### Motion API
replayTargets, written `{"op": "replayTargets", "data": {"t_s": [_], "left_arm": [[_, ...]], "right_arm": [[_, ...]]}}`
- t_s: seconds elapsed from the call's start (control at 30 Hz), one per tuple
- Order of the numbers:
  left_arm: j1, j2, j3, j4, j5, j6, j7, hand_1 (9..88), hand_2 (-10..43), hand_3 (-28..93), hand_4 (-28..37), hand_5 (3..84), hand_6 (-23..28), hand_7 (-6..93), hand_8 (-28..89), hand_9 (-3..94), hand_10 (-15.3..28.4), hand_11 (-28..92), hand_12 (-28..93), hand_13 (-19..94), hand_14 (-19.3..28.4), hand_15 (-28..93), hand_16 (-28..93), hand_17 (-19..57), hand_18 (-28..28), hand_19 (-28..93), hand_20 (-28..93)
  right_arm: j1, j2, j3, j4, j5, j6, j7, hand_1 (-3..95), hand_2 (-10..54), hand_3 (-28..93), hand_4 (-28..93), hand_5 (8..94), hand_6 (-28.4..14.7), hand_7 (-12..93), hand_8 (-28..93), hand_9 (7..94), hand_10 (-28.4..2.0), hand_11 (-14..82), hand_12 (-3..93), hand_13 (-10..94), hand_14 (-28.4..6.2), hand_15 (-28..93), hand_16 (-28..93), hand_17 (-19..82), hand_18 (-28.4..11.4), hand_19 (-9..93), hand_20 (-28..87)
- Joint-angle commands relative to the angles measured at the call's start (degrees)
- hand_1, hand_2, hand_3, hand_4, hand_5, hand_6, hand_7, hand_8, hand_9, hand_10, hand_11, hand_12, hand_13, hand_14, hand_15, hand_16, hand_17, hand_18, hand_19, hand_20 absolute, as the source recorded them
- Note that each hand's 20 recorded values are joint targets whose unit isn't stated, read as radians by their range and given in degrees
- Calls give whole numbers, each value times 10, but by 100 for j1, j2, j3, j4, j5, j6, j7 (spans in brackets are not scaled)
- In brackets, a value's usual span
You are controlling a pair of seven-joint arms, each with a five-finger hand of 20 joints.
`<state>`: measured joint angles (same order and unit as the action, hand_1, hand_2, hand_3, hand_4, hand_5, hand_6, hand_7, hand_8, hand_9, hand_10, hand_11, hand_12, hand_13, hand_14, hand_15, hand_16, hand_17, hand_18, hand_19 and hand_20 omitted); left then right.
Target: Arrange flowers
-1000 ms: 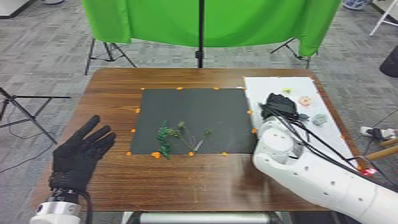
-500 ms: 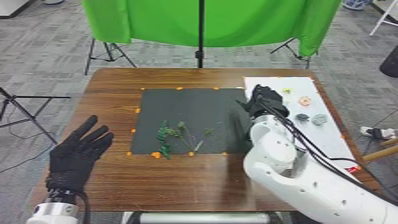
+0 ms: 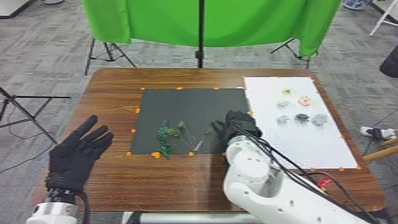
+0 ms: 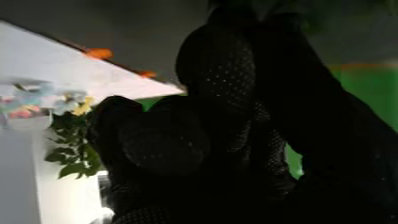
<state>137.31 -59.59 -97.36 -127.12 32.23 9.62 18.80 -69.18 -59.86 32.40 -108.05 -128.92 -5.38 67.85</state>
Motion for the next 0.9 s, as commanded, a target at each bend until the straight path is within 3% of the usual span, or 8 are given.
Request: {"op": "replayTargets", "data": {"t_s": [0.03,0.17,0.27,0.43,0.5,0.6,0.8,0.9], "left_arm": [[87,-23,-25,-11,-9,41,-83,227,54,824,-249,376,91,111,-95,353,208,221,102,231,284,493,-88,-111,272,554,17],[51,-71,-21,1,29,16,-131,227,55,824,-248,378,91,111,-95,354,209,222,102,231,284,493,-89,-111,272,554,18],[66,-7,9,-8,-13,54,-93,227,55,823,-248,378,92,111,-95,354,209,223,102,231,284,494,-89,-110,272,554,18],[41,-59,17,0,32,23,-133,228,56,823,-246,378,92,111,-95,354,209,223,101,232,284,494,-89,-111,272,554,18],[50,-5,37,-7,-19,73,-91,228,55,824,-246,379,93,111,-95,354,209,223,101,231,284,495,-89,-110,272,554,19],[60,-26,29,-17,-4,68,-100,228,56,823,-247,379,93,110,-95,355,209,225,102,231,284,495,-89,-110,272,554,19],[93,-41,9,-20,-5,86,-59,228,56,823,-245,381,94,110,-95,355,209,225,101,232,284,497,-89,-111,272,554,18],[119,-108,-20,-26,15,76,-103,228,56,823,-245,381,94,110,-94,355,210,224,100,232,284,497,-90,-111,272,555,18]], "right_arm": [[-185,-73,159,-37,143,-389,162,474,-95,678,-267,906,-36,174,82,937,-113,436,201,862,-82,721,213,530,-236,932,445],[-179,-95,159,-35,162,-375,172,435,-95,699,-272,905,-34,164,50,937,-117,432,207,858,-86,726,214,529,-238,932,449],[-169,-102,144,-38,155,-300,165,397,-95,705,-259,906,-30,180,-93,937,-119,427,210,854,-88,730,213,528,-239,932,449],[-115,-86,126,47,131,-13,288,349,-34,678,-256,903,-33,177,-104,937,-122,419,210,852,-91,730,210,528,-240,932,446],[-88,-66,149,93,117,64,288,344,-17,677,-257,905,-35,173,-106,937,-124,418,210,852,-91,730,209,529,-242,932,445],[-97,2,214,68,103,236,315,334,-2,676,-260,896,-37,163,-108,937,-125,415,209,851,-93,729,208,530,-242,932,444],[-387,390,465,-346,3,658,168,309,24,679,-255,866,-46,138,-111,931,-130,408,212,847,-96,729,208,528,-243,932,444],[-589,491,639,-547,177,911,106,301,34,677,-250,846,-47,134,-110,928,-131,410,213,846,-96,730,207,527,-243,932,443]]}}
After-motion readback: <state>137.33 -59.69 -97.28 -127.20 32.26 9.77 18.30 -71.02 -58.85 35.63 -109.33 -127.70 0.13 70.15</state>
